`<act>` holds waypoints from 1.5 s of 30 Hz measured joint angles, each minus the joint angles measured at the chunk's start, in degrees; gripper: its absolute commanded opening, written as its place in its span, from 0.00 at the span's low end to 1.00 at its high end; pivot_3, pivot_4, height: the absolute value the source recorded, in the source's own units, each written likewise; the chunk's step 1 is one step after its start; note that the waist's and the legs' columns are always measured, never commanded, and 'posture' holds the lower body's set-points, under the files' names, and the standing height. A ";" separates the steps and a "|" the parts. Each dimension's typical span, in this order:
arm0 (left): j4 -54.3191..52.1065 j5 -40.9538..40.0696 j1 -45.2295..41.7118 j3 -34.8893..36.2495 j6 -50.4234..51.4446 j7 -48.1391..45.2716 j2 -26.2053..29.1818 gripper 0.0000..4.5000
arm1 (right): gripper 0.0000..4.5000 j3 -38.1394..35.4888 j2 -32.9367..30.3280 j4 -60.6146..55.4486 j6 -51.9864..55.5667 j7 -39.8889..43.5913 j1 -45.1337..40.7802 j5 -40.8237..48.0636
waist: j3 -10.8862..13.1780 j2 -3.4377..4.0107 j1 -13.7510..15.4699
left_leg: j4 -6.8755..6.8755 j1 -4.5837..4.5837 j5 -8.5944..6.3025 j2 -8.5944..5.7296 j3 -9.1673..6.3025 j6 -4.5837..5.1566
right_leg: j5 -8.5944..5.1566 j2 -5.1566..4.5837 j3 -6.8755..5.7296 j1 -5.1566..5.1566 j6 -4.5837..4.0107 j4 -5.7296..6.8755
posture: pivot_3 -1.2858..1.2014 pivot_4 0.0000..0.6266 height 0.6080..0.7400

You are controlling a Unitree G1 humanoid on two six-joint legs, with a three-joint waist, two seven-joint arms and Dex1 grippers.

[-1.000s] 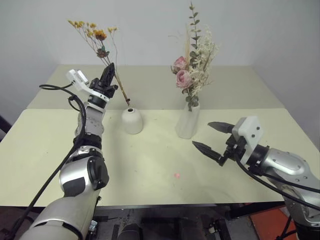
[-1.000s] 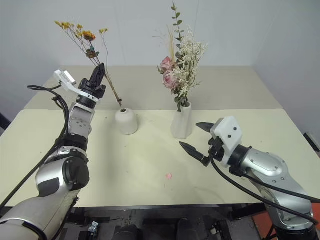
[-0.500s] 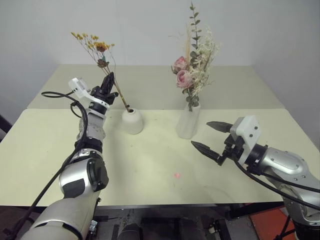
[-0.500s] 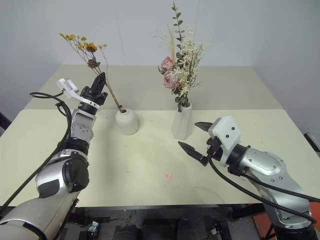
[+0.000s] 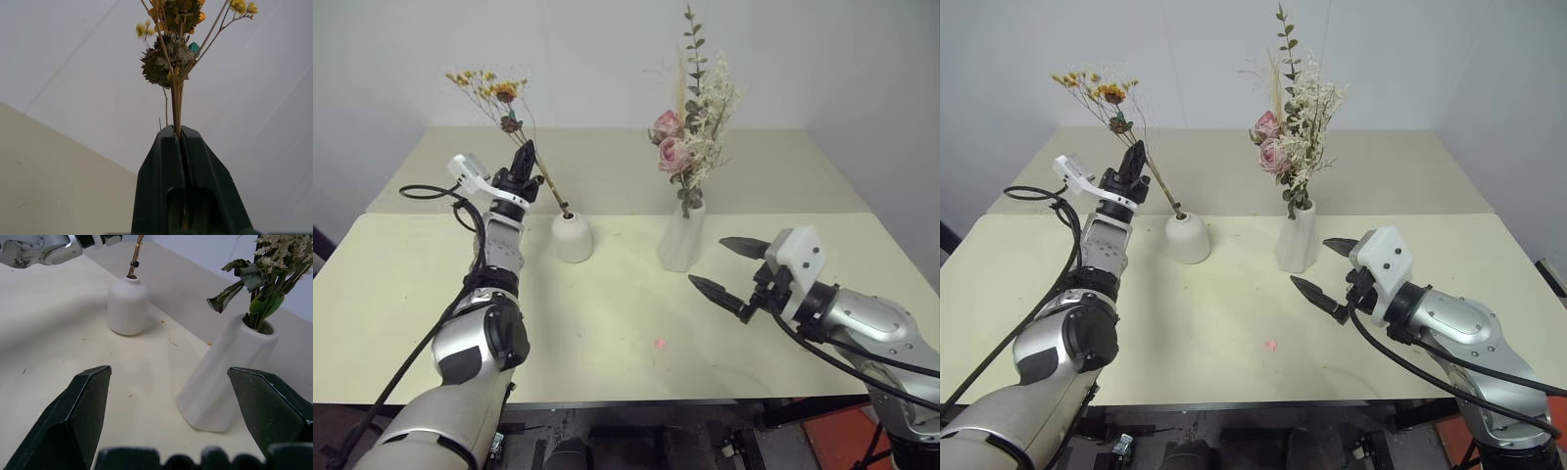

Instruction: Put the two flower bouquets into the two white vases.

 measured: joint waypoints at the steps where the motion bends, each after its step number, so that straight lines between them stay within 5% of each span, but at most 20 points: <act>1: 0.00 0.84 0.01 -0.53 -0.48 -0.02 -0.01 0.01 | 1.00 0.00 0.00 0.00 0.00 -0.03 0.00 0.00 | 0.00 0.00 0.01 | 0.00 0.00 0.00 0.00 0.00 0.00 | 0.00 0.00 0.00 0.00 0.00 0.00 | 0.52 0.24 1.00; 45: -2.97 8.95 3.38 -9.86 -9.04 -7.09 -0.62 0.01 | 1.00 0.29 0.45 0.62 -1.06 0.32 0.45 -2.16 | 0.00 0.00 0.01 | 0.00 0.00 0.00 0.00 0.00 0.00 | 0.00 0.00 0.00 0.00 0.00 0.00 | 0.52 0.24 1.00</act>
